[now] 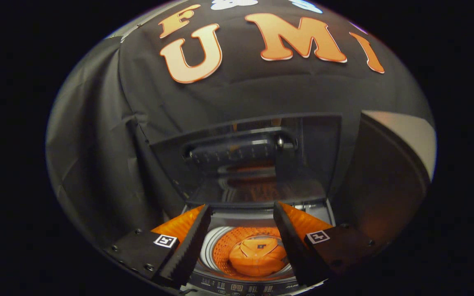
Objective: Put the clothes into the washing machine and then close the washing machine lid.
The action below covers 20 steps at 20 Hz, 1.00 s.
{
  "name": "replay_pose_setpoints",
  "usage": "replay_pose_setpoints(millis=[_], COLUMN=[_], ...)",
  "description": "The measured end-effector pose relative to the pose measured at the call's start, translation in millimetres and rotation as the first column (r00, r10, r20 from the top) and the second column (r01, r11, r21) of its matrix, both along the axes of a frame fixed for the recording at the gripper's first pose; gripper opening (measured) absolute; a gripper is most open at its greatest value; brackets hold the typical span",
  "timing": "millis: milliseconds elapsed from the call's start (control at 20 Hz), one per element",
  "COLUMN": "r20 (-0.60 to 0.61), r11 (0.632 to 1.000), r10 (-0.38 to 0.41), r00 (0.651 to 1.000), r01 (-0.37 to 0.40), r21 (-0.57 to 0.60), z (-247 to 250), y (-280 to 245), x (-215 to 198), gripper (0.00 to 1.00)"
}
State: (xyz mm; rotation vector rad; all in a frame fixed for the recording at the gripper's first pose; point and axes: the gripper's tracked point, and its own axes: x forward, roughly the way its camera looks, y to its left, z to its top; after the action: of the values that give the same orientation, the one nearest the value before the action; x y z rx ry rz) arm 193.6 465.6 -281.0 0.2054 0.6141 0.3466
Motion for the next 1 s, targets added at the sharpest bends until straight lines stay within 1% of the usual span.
replay_pose_setpoints(millis=[200,450,600,700,850,1000], r20=[0.097,0.17,0.182,0.168,0.107,0.103], r11=[1.0,0.999,0.995,0.988,0.984,0.982], r10=[-0.018,-0.029,-0.035,-0.064,-0.092,-0.103], r00=[0.995,0.985,0.983,0.984,0.99,0.989], r01=[0.02,0.035,0.051,0.086,0.107,0.117], r21=[-0.018,-0.034,-0.083,-0.126,-0.143,-0.148], z=[50,96,94,75,48,43], y=[-5,-4,-4,-7,-11,-12], x=[30,88,124,154,171,180], gripper=[0.98,0.98,0.98,0.98,0.99,0.99])
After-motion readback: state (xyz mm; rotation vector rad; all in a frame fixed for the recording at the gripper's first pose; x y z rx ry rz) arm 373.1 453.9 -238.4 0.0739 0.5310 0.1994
